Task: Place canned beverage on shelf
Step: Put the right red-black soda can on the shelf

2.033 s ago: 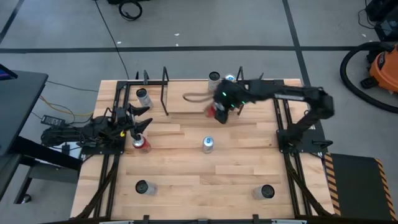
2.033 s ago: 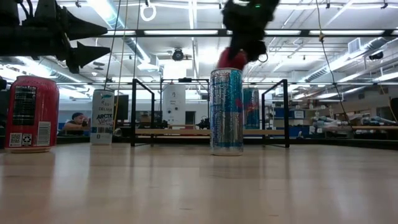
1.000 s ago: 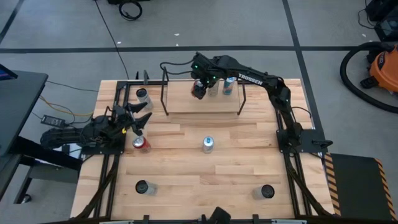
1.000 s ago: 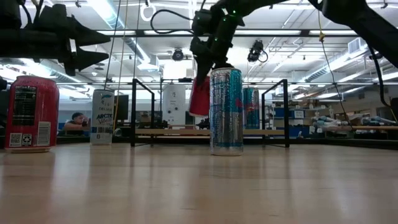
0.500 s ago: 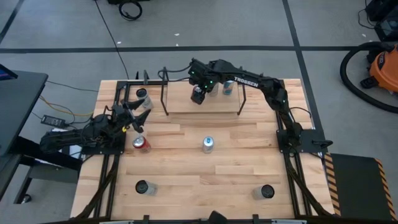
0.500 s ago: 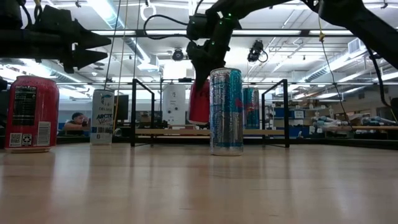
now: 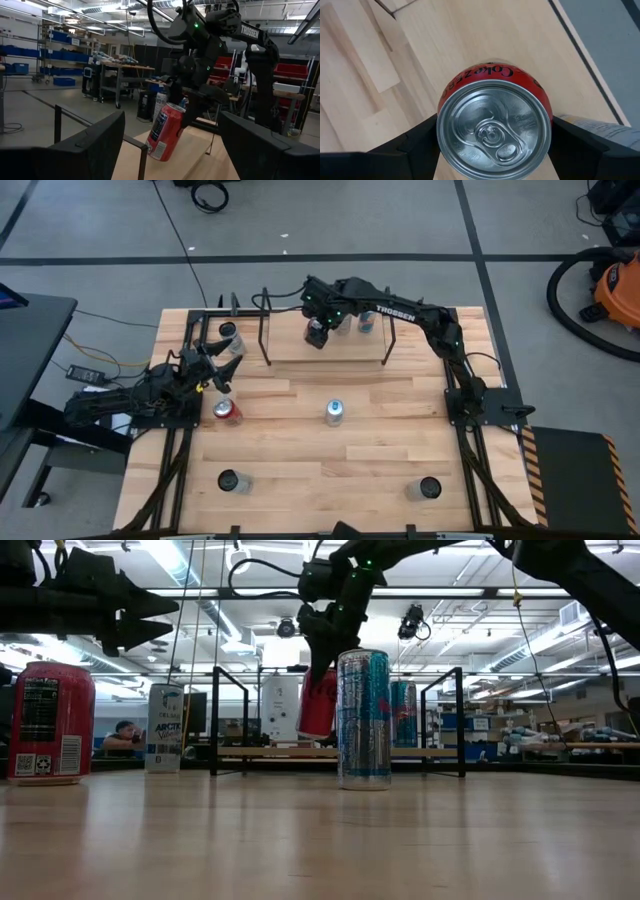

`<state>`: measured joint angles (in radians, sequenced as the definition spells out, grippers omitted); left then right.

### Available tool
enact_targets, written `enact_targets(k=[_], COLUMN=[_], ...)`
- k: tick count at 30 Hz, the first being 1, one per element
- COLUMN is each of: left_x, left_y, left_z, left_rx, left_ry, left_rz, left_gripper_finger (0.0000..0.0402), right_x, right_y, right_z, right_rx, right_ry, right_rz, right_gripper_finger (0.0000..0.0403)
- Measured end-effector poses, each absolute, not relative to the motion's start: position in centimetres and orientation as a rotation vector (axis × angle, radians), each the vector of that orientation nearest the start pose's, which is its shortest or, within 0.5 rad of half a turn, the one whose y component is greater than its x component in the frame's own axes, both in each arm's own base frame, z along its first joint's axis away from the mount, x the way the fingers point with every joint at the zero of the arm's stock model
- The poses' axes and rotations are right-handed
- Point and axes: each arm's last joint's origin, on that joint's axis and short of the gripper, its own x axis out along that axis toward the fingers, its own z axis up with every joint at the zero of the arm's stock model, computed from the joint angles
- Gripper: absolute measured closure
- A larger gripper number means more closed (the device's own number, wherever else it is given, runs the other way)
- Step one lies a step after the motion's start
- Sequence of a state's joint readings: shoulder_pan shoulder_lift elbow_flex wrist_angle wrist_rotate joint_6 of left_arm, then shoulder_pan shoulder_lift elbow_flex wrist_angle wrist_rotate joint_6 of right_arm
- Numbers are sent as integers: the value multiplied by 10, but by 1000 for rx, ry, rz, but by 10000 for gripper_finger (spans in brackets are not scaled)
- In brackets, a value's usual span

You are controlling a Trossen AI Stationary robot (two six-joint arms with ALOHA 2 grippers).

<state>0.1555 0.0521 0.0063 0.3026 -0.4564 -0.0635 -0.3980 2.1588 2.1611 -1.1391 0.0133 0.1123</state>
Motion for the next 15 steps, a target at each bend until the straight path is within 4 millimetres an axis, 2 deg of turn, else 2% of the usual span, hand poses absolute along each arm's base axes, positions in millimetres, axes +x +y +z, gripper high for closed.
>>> enact_targets(k=[12, 15], left_x=[91, 91], left_y=[27, 27], left_z=[190, 190], left_rx=[-95, -92], left_ry=[-277, -276], left_rz=[600, 601], left_gripper_finger=[81, 81], right_x=[419, 419], right_y=[-177, -177], right_z=[295, 288], right_rx=[323, 331], right_ry=[1074, 1111], right_rz=[-429, -425], right_gripper_finger=[94, 93])
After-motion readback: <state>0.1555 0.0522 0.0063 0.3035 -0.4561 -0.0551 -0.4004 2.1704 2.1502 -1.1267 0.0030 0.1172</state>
